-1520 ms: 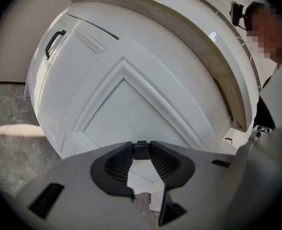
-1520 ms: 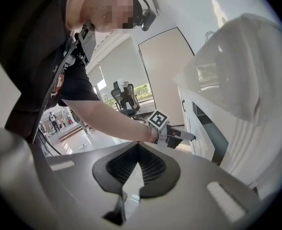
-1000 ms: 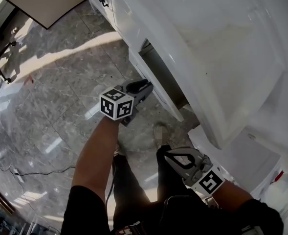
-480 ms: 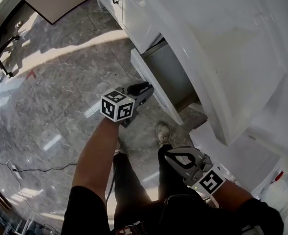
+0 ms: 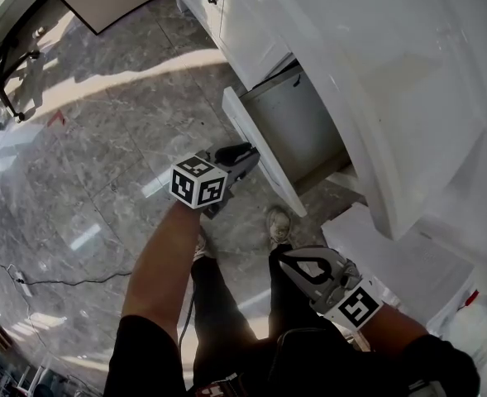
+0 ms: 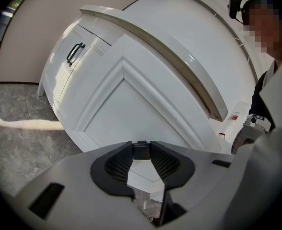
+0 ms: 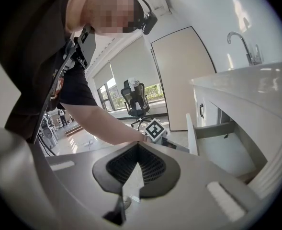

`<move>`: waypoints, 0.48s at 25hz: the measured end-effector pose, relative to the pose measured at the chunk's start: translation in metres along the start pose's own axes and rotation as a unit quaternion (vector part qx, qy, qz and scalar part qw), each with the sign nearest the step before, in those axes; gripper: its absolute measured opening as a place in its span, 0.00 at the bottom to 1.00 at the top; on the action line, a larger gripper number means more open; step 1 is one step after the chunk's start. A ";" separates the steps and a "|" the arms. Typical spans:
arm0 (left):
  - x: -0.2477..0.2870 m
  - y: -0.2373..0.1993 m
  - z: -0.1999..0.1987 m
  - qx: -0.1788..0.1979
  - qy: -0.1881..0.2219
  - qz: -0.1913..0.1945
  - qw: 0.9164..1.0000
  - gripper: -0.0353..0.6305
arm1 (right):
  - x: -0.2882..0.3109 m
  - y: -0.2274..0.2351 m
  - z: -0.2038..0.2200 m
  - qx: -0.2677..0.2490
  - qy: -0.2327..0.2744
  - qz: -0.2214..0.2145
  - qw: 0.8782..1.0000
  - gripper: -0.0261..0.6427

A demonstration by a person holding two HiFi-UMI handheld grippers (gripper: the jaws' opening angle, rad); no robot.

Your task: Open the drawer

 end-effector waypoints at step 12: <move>-0.032 -0.004 0.015 -0.002 0.004 -0.006 1.000 0.23 | 0.012 -0.022 -0.002 -0.014 -0.005 -0.011 1.000 0.03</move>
Point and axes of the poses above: the fingertips, and each gripper's own axes: x forward along the fingers, y to its right, z out of its underside, the point moved 6 cm from there along -x, backward along the fingers, and after that the axes turned 5 degrees about -z, right-handed, at the moved point
